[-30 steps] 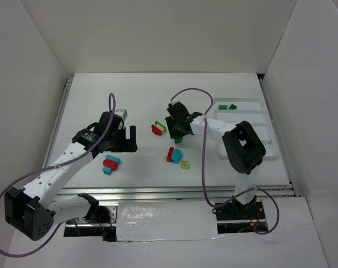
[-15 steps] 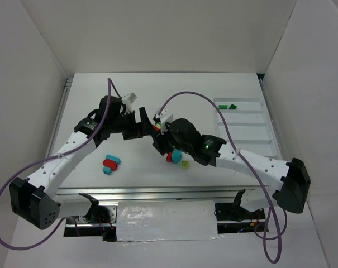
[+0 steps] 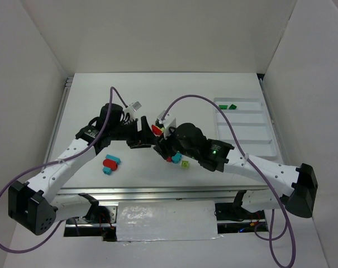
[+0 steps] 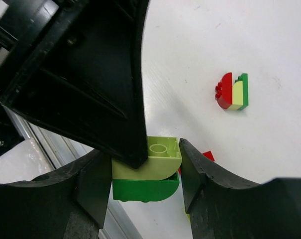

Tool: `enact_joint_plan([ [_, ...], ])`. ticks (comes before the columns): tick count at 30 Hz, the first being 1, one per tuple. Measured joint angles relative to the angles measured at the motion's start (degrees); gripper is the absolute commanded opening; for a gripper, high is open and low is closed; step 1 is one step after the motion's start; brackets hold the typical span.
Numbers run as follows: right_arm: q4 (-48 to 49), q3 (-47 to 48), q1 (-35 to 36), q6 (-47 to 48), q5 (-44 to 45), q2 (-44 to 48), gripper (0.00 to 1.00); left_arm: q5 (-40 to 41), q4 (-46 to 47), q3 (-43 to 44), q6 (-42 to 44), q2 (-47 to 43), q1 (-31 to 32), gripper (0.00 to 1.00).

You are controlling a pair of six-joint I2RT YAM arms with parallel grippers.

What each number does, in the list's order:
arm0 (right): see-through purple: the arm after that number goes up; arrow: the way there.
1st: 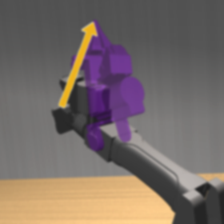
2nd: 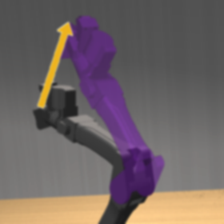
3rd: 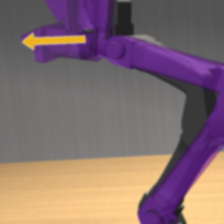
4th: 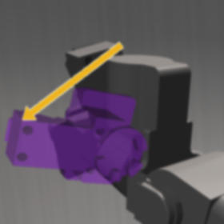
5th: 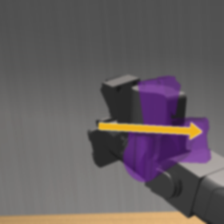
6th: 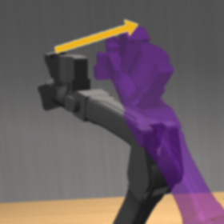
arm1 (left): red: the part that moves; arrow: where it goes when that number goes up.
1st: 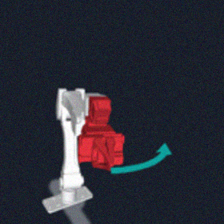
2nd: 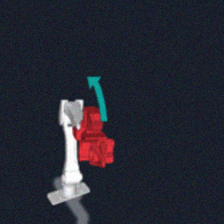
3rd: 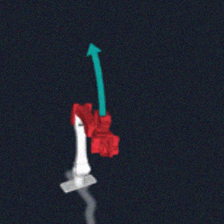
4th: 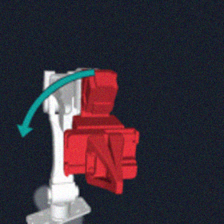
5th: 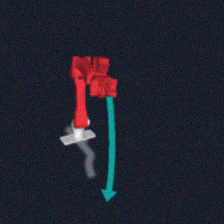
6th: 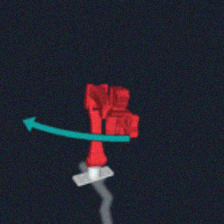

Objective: Sort the legos into containers by color

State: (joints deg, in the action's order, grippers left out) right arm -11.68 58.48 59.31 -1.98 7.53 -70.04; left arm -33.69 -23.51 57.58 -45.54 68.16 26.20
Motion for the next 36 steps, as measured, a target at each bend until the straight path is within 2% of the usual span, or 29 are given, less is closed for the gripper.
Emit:
enact_joint_plan([
  [3,0.5,0.0,0.1,0.1,-1.2,0.3,0.21,-0.4,1.8,-0.1,-0.2,-0.2,1.1,0.80],
  [5,0.5,0.0,0.1,0.1,-2.1,0.2,0.21,-0.4,2.7,-0.1,-0.9,-0.2,2.1,0.74],
  [7,0.5,0.2,0.3,0.2,-2.8,-0.1,0.21,-0.4,3.7,-0.1,-1.3,-0.1,3.0,0.64],
  [9,0.5,0.3,0.5,0.2,-3.2,-0.7,0.21,-0.2,4.4,0.0,-0.9,-0.1,3.9,0.49],
  [10,0.4,0.4,0.5,0.3,-3.3,-1.0,0.21,0.8,3.9,0.0,-0.6,0.0,4.2,0.37],
  [14,-0.3,1.1,0.5,0.4,-2.7,-1.8,0.22,1.8,3.6,0.0,0.6,0.3,4.2,0.12],
  [15,-0.4,1.2,0.5,0.4,-2.6,-2.0,0.23,1.9,3.5,0.0,0.8,0.3,4.2,0.02],
  [16,-0.4,1.2,0.5,0.4,-2.6,-2.0,0.26,1.9,3.4,0.0,0.9,0.3,4.2,0.00],
  [17,-0.4,1.2,0.5,0.3,-2.6,-2.1,0.47,1.9,3.4,0.0,1.2,0.3,4.2,0.00],
  [18,-0.4,1.2,0.5,0.3,-2.6,-2.1,0.56,1.9,3.4,0.0,1.4,0.3,4.2,0.00],
  [19,-0.4,1.2,0.5,0.3,-2.6,-2.1,0.60,1.9,3.5,0.0,1.6,0.3,4.2,0.00],
  [21,-0.3,1.2,0.4,-0.2,-2.6,-2.1,0.96,1.7,3.9,0.0,1.5,0.3,4.2,0.00],
  [22,0.5,1.2,0.4,-0.8,-2.6,-2.2,1.00,0.6,4.5,-0.1,1.4,0.3,4.4,0.00],
  [29,3.2,-0.2,-1.7,-3.6,-7.1,-0.1,1.00,-0.8,6.0,1.0,0.8,-1.0,5.6,0.00],
  [33,4.5,-3.9,-8.3,-6.2,-15.2,5.1,1.00,1.1,5.9,2.1,0.6,-1.4,5.2,0.00],
  [36,6.6,-8.8,-15.2,-8.9,-24.4,11.5,1.00,3.7,5.9,2.8,0.6,-1.8,5.0,0.00],
])
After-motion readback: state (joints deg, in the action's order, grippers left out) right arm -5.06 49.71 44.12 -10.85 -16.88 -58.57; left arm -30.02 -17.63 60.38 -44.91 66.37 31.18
